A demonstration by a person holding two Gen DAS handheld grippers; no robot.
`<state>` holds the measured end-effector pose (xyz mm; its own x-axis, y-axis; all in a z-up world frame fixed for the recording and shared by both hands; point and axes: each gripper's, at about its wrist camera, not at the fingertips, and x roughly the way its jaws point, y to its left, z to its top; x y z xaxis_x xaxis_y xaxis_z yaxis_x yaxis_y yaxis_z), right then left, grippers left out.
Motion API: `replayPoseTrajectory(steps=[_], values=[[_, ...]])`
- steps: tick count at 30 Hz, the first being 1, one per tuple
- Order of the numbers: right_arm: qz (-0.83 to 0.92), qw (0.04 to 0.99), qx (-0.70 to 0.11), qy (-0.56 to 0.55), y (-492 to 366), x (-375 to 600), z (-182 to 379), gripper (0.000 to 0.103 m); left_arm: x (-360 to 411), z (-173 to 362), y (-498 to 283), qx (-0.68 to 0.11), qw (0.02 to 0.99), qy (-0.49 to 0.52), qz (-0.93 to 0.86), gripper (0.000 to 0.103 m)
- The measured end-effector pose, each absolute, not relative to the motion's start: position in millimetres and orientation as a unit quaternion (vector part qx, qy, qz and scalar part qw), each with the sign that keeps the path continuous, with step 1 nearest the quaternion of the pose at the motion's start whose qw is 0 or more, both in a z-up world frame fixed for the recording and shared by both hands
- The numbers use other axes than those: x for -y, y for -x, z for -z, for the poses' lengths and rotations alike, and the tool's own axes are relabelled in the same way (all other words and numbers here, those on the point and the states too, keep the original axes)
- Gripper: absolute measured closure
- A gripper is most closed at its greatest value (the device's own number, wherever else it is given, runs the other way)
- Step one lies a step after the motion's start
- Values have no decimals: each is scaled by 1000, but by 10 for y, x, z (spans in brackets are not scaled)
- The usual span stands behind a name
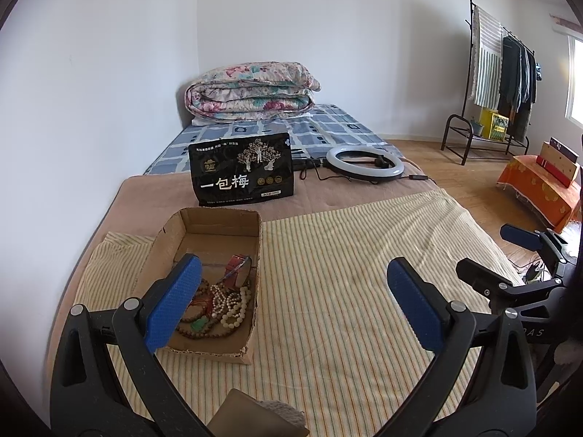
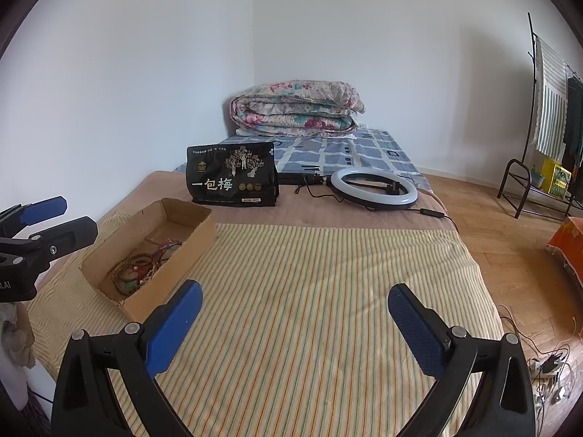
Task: Organize jewelry
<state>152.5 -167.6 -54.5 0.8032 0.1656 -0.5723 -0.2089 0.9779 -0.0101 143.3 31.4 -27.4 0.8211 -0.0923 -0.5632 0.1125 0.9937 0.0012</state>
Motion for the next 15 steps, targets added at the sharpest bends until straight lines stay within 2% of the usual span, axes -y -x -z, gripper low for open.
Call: replayPoseTrajectory(steps=[15], values=[[-101,948,-299,39,-1515,1668,547,0,-281,241,-1427,-290,955,-20,54,0]])
